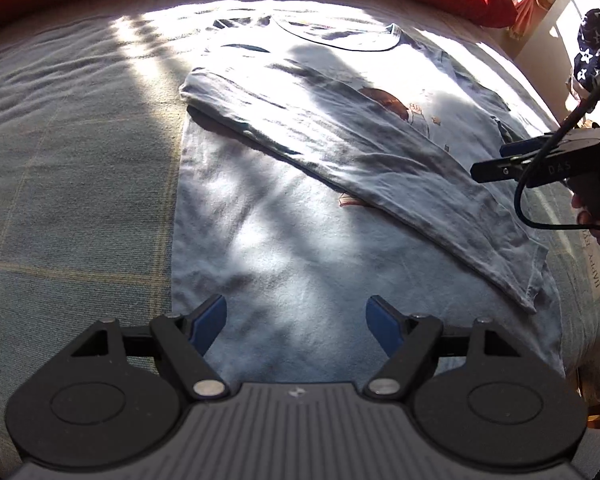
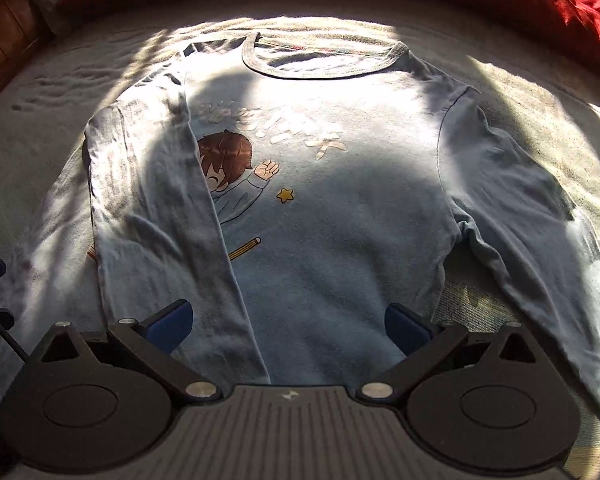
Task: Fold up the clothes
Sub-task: 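Lift the right gripper and move it across the shirt toward the collar, then move the right gripper over the unfolded sleeve of the shirt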
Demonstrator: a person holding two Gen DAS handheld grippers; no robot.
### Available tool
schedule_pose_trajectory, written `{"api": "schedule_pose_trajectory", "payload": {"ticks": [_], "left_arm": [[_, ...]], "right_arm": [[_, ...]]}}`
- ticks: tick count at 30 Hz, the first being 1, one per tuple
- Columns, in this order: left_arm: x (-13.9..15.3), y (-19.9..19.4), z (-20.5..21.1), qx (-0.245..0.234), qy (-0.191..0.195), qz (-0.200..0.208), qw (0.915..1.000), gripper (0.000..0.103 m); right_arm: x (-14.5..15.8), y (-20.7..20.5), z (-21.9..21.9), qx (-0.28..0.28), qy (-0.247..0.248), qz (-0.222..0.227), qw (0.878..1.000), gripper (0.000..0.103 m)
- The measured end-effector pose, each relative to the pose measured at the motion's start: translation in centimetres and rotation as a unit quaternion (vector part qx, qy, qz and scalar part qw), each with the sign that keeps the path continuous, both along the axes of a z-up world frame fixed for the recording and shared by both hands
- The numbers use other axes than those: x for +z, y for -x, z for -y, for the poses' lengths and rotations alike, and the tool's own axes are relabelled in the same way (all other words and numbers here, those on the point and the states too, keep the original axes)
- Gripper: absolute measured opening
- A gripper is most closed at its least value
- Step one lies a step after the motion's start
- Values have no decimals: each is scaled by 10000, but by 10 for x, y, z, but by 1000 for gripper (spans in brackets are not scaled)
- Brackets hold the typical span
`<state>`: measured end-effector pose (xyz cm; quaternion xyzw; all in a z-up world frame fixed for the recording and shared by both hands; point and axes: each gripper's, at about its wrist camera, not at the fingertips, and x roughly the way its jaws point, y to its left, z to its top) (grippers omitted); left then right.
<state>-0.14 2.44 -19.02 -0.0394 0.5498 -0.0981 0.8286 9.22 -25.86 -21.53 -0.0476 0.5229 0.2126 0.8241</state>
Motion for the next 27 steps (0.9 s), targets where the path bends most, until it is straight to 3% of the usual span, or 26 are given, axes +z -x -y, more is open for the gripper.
{"api": "schedule_pose_trajectory", "payload": {"ticks": [3,9,17,20,22,25,27], "left_arm": [[-4,-1,4,252,-2,-73,9997,77],[-6,0,17,209,-42,-139,9997,77],[-11,-4,15,255,-88,-225,9994,77],[-11,-8,10,342,-36,-238,9991,77],[-12,-11,9,358,-35,-259,9990,77],[-13,-15,10,338,-37,-272,9991,77],[-13,-18,11,301,-40,-272,9992,77]], "right_arm": [[13,-31,-10,148,-237,514,9983,103],[-1,-87,-17,336,-82,833,9959,103],[-33,-122,56,-550,174,472,9972,103],[-27,-127,78,-823,178,422,9956,103],[-16,-132,81,-916,-59,495,9946,103],[-6,-147,71,-853,-810,497,9918,103],[-11,-161,62,-743,-1250,308,9889,103]]}}
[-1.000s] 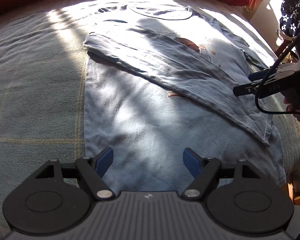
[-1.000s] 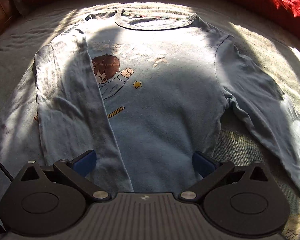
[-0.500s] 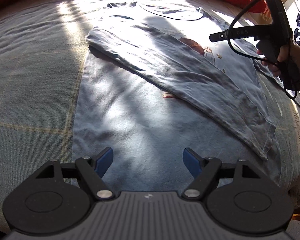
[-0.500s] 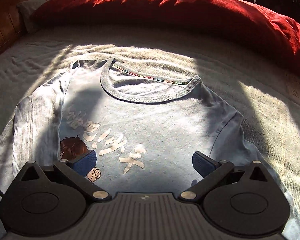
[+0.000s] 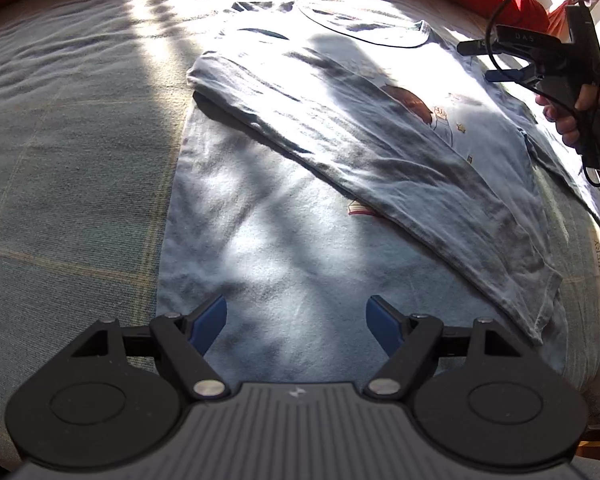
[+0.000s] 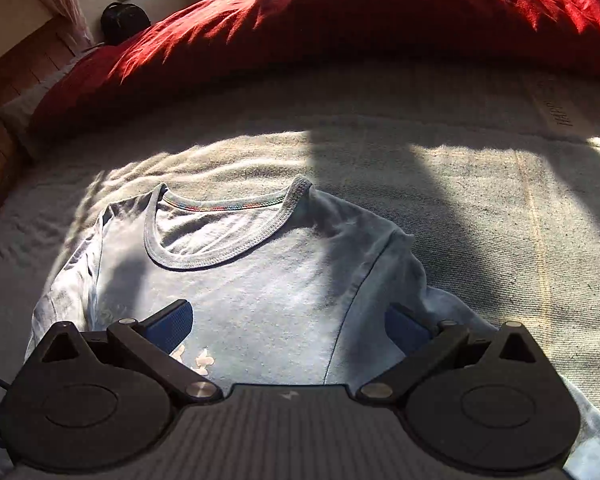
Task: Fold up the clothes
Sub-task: 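Move the right gripper over the unfolded sleeve of the shirt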
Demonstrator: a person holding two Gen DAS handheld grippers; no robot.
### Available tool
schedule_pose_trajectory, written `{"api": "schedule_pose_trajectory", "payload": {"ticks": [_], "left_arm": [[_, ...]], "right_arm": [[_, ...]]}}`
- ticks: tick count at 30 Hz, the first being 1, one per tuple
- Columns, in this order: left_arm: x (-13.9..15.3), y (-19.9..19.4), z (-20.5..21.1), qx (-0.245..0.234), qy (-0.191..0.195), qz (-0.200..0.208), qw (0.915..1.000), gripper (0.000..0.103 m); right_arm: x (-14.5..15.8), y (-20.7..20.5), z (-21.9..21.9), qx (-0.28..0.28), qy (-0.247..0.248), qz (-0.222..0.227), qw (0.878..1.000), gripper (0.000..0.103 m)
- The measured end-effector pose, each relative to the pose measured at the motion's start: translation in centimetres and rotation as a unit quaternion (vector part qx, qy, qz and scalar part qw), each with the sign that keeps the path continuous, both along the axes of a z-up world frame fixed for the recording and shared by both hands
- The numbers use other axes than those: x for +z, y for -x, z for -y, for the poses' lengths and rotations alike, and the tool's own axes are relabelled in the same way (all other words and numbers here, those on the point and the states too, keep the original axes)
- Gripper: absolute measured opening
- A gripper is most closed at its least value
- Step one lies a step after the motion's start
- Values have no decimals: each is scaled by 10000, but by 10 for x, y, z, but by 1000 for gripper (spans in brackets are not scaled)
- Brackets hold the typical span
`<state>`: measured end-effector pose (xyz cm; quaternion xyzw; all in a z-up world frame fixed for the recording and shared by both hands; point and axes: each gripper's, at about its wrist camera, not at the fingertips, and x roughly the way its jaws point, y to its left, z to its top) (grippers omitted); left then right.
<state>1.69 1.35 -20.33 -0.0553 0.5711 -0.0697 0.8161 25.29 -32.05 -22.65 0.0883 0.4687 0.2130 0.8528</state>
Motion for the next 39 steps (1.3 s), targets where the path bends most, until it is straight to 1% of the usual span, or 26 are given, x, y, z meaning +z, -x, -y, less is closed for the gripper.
{"api": "schedule_pose_trajectory", "payload": {"ticks": [2,3,5,7,9,10,11,13,17,18,19,21,24,27,29,32,34,35,36,39], "left_arm": [[0,-2,1,-58,-1,-18,10000,77],[0,-2,1,-84,-22,-12,10000,77],[0,-3,1,-135,-65,1,9999,77],[0,-3,-1,-151,-91,10,9998,77],[1,-6,-3,-100,-57,21,9999,77],[1,-7,-3,-74,-40,26,10000,77],[1,-8,-4,-49,-23,31,10000,77],[2,-10,-6,-5,11,43,10000,77],[1,-15,-3,-123,-27,45,9999,77],[0,-15,-3,-143,-54,32,9999,77],[0,-15,-3,-148,-57,14,9999,77],[-2,-15,-3,-131,-57,-41,9999,77],[-2,-16,-1,-140,-74,-83,9998,77],[1,-17,3,-235,-102,-26,9997,77],[3,-18,6,-286,-131,-2,9995,77],[4,-18,10,-316,-143,5,9994,77],[4,-17,15,-335,-152,-12,9993,77],[4,-16,17,-351,-158,-9,9993,77],[4,-16,20,-384,-161,-7,9991,77],[7,-18,31,-495,-199,28,9986,77]], "right_arm": [[-14,-13,-8,53,7,-161,9999,103],[-20,-18,-10,37,134,-190,9997,103],[-27,-28,-10,125,320,26,9994,103],[-21,-37,-7,52,502,78,9987,103],[-13,-39,0,-151,435,30,9989,103],[-5,-34,4,-299,462,68,9985,103],[1,-27,7,-290,425,116,9986,103],[6,-11,12,-177,251,55,9995,103],[-16,7,16,-204,327,-309,9988,103],[-24,9,18,-223,379,-333,9985,103],[-28,11,19,-237,339,-236,9989,103],[-30,14,16,-292,398,-144,9987,103],[-31,15,10,-241,626,-147,9976,103],[-29,11,11,-146,641,-271,9975,103],[-25,8,21,-181,436,-309,9984,103],[-20,-1,43,-479,485,-156,9976,103],[-18,-9,60,-734,647,-108,9951,103],[-17,-11,68,-865,650,-156,9940,103],[-15,-11,80,-1037,570,-172,9928,103],[-4,11,105,-1284,348,-129,9910,103]]}}
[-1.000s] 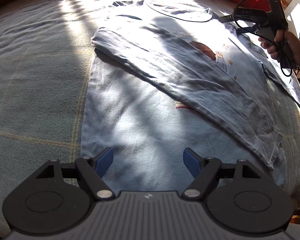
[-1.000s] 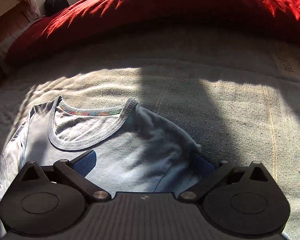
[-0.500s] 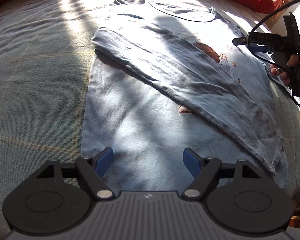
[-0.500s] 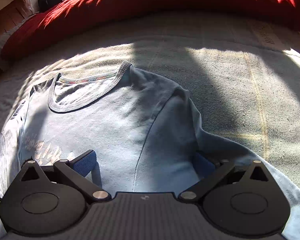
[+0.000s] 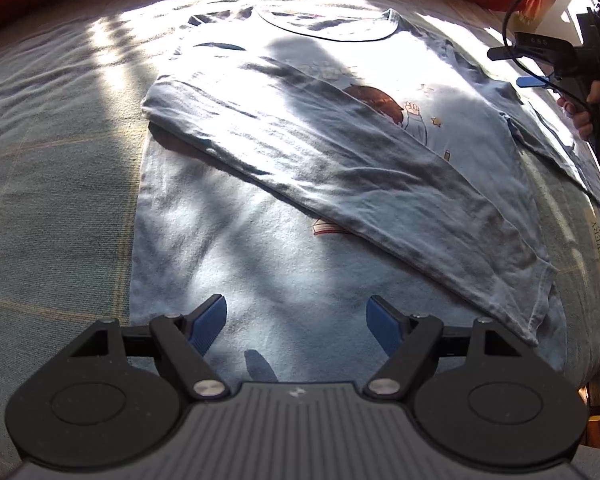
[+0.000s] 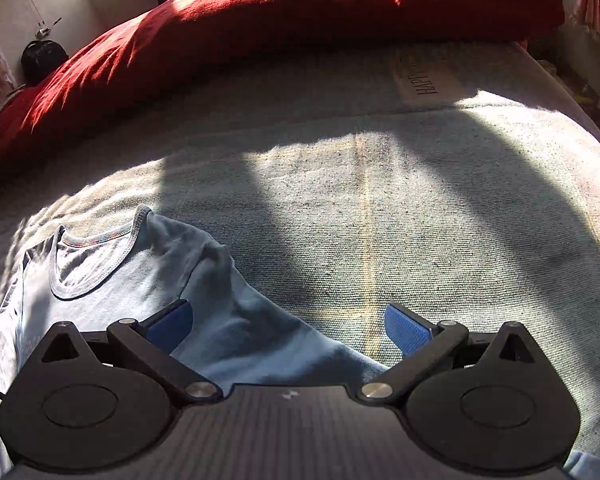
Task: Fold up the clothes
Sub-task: 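Move the right gripper over the unfolded sleeve of the shirt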
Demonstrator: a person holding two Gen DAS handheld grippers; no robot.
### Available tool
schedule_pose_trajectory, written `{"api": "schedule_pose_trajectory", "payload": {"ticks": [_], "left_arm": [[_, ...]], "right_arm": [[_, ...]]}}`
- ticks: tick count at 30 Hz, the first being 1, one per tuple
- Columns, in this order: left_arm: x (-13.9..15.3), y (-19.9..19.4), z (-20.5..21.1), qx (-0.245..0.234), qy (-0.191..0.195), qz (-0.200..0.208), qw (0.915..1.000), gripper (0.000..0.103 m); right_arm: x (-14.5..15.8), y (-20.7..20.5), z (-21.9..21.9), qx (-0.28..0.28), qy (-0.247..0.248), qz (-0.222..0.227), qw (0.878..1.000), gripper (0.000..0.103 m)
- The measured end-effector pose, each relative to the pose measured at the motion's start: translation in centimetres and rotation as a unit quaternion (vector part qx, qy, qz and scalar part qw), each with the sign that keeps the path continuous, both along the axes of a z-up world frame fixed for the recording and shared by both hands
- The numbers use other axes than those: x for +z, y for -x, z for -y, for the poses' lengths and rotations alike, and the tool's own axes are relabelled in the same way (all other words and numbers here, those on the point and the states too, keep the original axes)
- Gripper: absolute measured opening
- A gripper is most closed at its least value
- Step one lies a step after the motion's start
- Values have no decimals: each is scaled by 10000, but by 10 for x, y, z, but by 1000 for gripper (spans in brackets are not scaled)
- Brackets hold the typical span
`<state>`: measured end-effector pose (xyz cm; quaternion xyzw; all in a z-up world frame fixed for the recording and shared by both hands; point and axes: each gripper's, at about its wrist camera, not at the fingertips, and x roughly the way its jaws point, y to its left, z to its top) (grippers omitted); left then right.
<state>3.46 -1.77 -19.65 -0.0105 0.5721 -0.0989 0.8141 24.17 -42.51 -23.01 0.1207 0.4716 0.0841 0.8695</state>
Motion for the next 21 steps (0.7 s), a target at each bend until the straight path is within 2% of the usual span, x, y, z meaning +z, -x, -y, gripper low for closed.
{"api": "schedule_pose_trajectory", "payload": {"ticks": [7,14,17,21], "left_arm": [[10,-17,39,-357,-8,109,9993,77],[15,-33,96,-1046,-31,138,9944,77],[16,-40,121,-1359,-4,127,9906,77],[15,-47,158,-1757,1,94,9844,77]], "right_arm": [[2,93,55,-599,-930,-191,9937,103],[-7,178,125,-1462,-1246,-389,9806,103],[-12,208,164,-1981,-1491,-332,9682,103],[-23,241,211,-2731,-1945,-300,9416,103]]}}
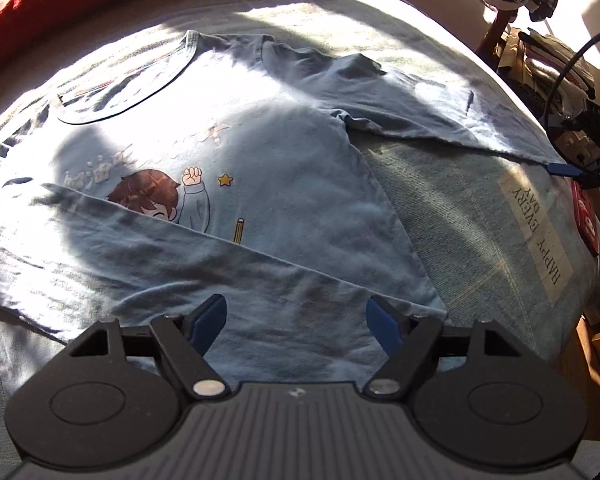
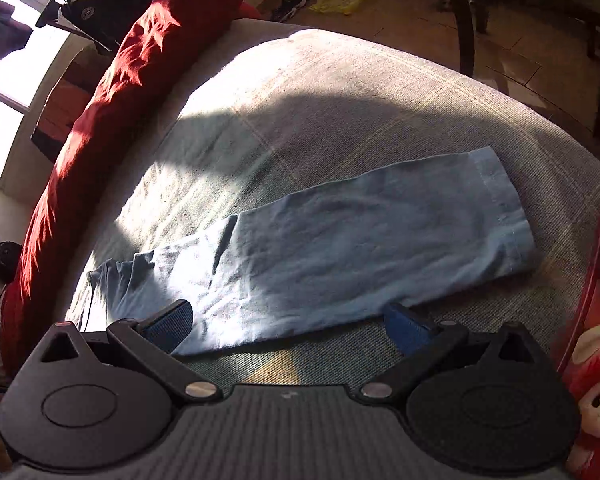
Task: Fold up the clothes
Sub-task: 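Move the right gripper over the unfolded sleeve of the shirt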
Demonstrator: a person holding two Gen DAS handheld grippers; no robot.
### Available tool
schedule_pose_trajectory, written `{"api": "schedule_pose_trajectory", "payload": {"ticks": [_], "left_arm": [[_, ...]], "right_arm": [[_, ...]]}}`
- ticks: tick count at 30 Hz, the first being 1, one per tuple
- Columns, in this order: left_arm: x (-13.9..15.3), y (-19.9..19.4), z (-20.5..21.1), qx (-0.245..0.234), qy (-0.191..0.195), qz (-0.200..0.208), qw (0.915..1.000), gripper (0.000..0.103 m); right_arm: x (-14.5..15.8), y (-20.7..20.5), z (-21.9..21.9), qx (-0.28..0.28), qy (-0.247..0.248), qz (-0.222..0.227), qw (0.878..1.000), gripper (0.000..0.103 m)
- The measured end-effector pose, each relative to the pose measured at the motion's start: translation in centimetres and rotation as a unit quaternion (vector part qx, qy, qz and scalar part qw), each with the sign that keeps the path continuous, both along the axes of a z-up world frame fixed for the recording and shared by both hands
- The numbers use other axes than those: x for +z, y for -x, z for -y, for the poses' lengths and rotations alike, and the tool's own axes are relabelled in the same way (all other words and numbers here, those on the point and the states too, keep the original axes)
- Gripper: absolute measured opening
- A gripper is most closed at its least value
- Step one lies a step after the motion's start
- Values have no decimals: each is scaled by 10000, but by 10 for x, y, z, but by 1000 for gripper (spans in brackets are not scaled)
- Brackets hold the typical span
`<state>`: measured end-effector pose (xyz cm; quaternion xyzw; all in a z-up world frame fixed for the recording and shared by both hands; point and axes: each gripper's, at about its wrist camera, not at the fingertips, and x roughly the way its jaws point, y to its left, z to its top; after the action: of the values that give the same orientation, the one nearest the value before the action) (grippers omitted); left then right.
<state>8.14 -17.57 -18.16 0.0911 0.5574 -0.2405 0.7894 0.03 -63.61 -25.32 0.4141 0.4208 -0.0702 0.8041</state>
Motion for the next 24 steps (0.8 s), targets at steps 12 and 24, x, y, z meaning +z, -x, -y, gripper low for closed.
{"api": "schedule_pose_trajectory", "payload": {"ticks": [12,24], "left_arm": [[-7,-6,69,-556,-44,-115,9984,77],[-11,-9,87,-549,-11,-177,9983,77]], "right_arm": [[-33,44,51,-1793,-1173,546,9753,103],[-41,24,78,-1710,-1020,430,9790,98]]}}
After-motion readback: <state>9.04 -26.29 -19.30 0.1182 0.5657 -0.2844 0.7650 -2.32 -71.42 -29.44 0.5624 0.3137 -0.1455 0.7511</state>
